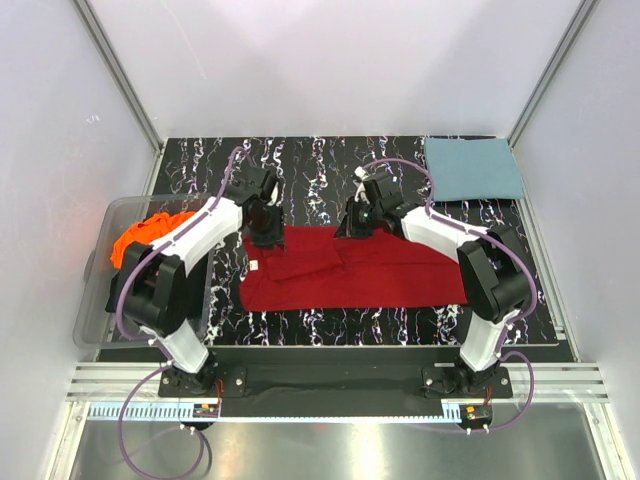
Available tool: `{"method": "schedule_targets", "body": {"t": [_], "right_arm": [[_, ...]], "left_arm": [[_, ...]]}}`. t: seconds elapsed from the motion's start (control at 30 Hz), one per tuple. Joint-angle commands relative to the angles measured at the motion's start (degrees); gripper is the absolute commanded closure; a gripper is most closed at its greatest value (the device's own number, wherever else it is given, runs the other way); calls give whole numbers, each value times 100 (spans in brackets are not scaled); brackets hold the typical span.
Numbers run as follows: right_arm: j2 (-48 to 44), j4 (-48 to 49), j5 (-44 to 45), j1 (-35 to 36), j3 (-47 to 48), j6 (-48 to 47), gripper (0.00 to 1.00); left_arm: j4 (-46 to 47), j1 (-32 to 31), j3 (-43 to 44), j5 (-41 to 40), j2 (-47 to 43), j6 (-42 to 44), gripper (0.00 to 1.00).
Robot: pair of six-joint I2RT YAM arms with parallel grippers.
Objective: Fold and stack the t-shirts
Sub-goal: Fold the tshirt
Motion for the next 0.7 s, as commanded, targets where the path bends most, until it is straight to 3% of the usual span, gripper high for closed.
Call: {"method": "schedule_targets", "body": {"t": [0.0,0.2,0.5,0.67], "right_arm": [[-192,-86,-457,113,106,409,91],[246,204,-1063,166,9,646,92],[940,205,-441,-70,-421,576,93],[872,187,-185,-317,-729,524,94]], "left_arm": [[319,31,-172,393,328,-118,63],[635,-4,-585,279,451,-232,63],[724,-127,-955,-433,873,-205,64],[689,-136,-990,-714,917,-232,64]]}}
